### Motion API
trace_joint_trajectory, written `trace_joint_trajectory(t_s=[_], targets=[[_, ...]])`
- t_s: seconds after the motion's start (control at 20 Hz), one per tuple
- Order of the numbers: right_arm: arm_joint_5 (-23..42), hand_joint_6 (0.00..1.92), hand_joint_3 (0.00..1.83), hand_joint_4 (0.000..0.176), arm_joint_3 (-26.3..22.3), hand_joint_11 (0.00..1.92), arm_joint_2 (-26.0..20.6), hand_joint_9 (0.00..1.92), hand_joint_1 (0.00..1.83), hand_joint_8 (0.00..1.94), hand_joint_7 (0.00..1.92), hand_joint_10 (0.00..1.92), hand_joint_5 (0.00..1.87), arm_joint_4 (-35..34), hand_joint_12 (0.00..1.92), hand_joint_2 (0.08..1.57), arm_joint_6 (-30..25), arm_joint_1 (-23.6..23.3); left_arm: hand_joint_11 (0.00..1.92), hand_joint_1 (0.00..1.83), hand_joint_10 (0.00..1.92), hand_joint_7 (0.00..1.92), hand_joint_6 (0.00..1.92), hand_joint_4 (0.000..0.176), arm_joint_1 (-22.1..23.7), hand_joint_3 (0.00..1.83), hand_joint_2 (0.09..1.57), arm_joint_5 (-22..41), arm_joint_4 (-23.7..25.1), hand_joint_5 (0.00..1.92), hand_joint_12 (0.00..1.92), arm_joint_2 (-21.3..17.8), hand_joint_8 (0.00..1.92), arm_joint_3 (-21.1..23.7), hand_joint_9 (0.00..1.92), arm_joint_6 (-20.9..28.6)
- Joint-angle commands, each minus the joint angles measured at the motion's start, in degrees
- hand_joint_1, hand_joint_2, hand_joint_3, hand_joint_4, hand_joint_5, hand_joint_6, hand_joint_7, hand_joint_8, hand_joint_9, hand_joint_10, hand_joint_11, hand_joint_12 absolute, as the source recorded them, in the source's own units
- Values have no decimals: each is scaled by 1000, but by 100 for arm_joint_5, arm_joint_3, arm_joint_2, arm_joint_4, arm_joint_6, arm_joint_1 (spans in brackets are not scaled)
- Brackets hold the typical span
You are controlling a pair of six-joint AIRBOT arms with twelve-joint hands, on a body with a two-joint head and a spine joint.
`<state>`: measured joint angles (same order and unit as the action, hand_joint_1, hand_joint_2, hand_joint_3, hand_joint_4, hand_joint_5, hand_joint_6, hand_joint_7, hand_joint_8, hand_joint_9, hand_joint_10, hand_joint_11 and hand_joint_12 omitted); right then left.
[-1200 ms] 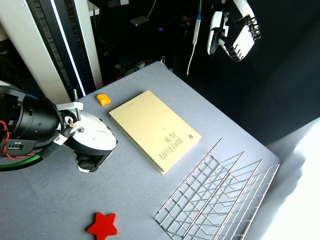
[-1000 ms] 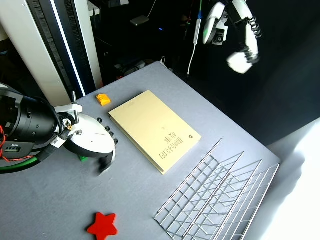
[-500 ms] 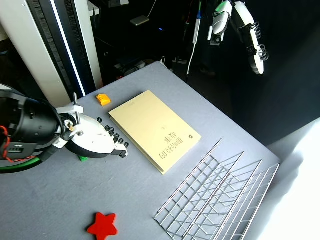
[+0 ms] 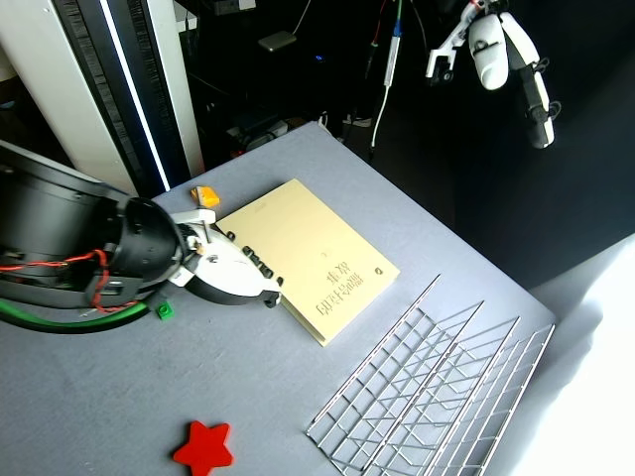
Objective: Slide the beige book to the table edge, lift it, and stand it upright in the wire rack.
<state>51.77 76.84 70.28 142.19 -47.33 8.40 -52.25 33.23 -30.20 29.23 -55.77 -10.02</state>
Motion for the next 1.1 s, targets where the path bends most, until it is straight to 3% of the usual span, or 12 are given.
trace_joint_trajectory(t_s=[0.0, 0.15, 0.25, 0.4, 0.5, 0.65, 0.85, 0.95, 1.05], targets=[[-128, 4, 2, 0, 8, 0, 35, 172, 134, 4, 164, 6, 146, -236, 613, 1045, -44, -29, 0, 126, 3, 182, 0, 0, 49, 0, 1101, 325, -30, 168, 301, 23, 3, -32, 180, 150], [-152, 4, 0, 0, 45, 0, 282, 180, 153, 4, 183, 3, 165, -76, 620, 1041, -143, -42, 0, 141, 1, 188, 3, 0, 79, 0, 1085, -422, -80, 179, 328, 199, 2, -156, 164, 998], [-192, 3, 0, 0, 64, 0, 416, 168, 185, 2, 181, 3, 173, -21, 599, 1035, -212, -48, 0, 100, 1, 149, 1, 0, 110, 0, 1076, -566, -78, 147, 251, 201, 1, -169, 130, 1041], [-314, 0, 1, 0, 79, 0, 629, 151, 179, 0, 150, 0, 129, -18, 516, 1042, -232, -112, 0, 101, 2, 131, 1, 0, 142, 0, 1046, -1466, -271, 112, 175, 257, 2, -320, 115, 1391], [-396, 4, 1, 0, 124, 0, 772, 159, 186, 5, 159, 3, 133, 13, 505, 1042, -230, -194, 0, 167, 0, 67, 0, 0, 154, 0, 1008, -1650, -246, 59, 114, 290, 3, -370, 52, 1745], [-397, 2, 0, 0, 305, 0, 1021, 164, 188, 2, 159, 3, 135, 20, 536, 1038, -254, -329, 0, 279, 0, 42, 0, 0, 222, 0, 969, -2435, -81, 43, 32, 307, 2, -471, 21, 2751], [-472, 1, 3, 0, 381, 0, 1217, 139, 207, 1, 158, 0, 142, 28, 491, 1060, -401, -363, 0, 529, 0, 0, 0, 0, 250, 0, 932, -2810, 183, 0, 0, 372, 0, -541, 0, 3844], [-464, 6, 1, 0, 378, 0, 1292, 161, 204, 5, 186, 6, 174, 29, 552, 1061, -488, -345, 2, 691, 0, 0, 0, 0, 249, 0, 970, -2948, 348, 0, 1, 412, 0, -552, 0, 4656], [-463, 2, 3, 0, 379, 0, 1373, 142, 214, 5, 161, 5, 171, 41, 486, 1072, -493, -339, 6, 853, 0, 0, 0, 0, 253, 3, 982, -3102, 437, 0, 2, 465, 0, -589, 0, 5053]])
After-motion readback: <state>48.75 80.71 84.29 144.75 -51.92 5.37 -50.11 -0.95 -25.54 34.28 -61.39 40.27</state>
